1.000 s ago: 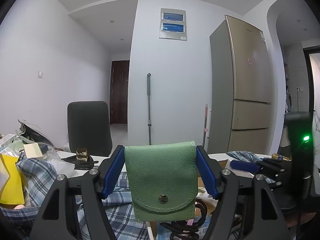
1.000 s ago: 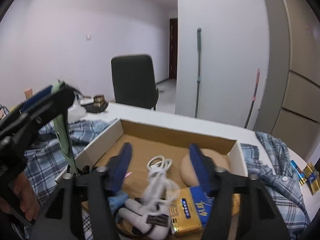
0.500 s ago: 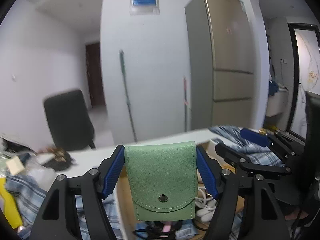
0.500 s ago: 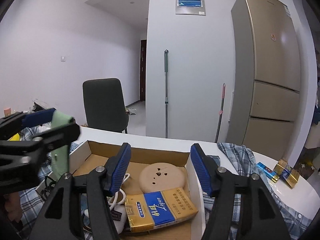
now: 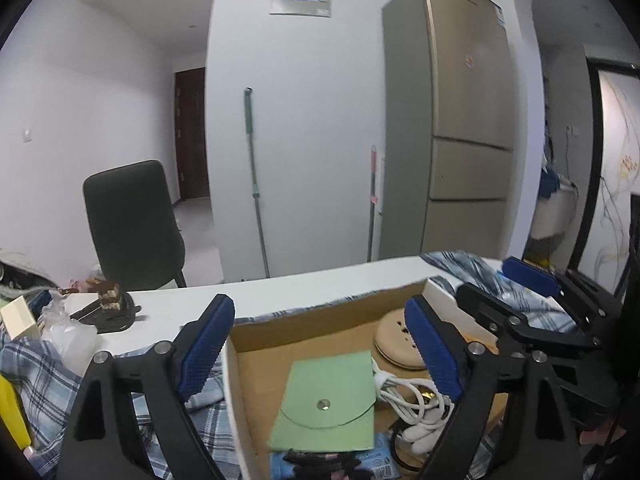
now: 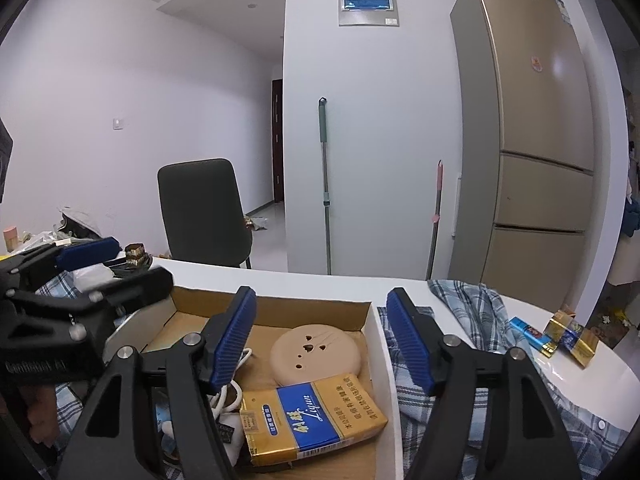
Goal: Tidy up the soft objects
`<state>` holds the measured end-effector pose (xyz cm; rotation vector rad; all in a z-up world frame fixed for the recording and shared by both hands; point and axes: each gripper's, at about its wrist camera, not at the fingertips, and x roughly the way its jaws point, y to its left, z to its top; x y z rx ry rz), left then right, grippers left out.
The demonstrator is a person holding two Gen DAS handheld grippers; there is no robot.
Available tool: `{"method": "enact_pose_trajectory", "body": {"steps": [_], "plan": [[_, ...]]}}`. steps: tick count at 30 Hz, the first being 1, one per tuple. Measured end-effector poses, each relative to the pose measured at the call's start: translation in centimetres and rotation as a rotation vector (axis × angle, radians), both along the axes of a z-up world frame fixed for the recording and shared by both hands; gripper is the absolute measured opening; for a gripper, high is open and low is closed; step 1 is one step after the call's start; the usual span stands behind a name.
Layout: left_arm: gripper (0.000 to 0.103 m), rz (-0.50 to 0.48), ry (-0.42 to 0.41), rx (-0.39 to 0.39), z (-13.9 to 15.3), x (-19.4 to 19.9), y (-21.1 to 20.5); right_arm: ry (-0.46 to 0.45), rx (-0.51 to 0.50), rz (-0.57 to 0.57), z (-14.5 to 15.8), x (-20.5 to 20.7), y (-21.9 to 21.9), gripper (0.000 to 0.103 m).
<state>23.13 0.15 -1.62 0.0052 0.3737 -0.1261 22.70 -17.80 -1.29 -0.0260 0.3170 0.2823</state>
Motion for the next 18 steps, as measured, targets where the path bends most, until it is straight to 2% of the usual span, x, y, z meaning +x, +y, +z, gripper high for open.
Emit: {"method": "enact_pose_trajectory", "body": {"steps": [3, 10, 11, 12, 13, 16, 17, 18], "plan": [[0.089, 0.010, -0.025, -0.027, 0.7, -0.7, 0.7, -0.007, 0.000, -0.001, 0.5, -0.2, -0.3, 0.070], [0.089, 0.005, -0.152, 0.011, 4.1, -5.1, 0.7, -0.060, 0.015, 0.004, 3.9, -2.2, -1.4, 0.072], [0.089, 0.006, -0.175, 0.017, 4.7, -6.0, 0.7, -0.074, 0.020, -0.003, 4.6, -2.8, -1.6, 0.077], [0.089, 0.002, -0.189, 0.009, 5.2, -6.8, 0.7, -0.090, 0.028, -0.011, 5.4, -3.5, -1.9, 0.088], [0.089, 0.000, -0.206, -0.006, 5.8, -7.8, 0.8, -0.098, 0.038, -0.011, 6.0, -4.0, -2.1, 0.092], [0.095, 0.015, -0.268, -0.034, 7.6, -10.7, 0.9, -0.142, 0.069, -0.011, 7.7, -6.4, -3.1, 0.093], [0.103, 0.050, -0.276, -0.025, 8.3, -11.6, 0.7, -0.161, 0.065, -0.011, 8.2, -7.2, -3.3, 0.095], [0.103, 0.067, -0.277, -0.018, 8.9, -12.4, 0.5, -0.176, 0.055, -0.008, 8.7, -8.0, -3.5, 0.099]]}}
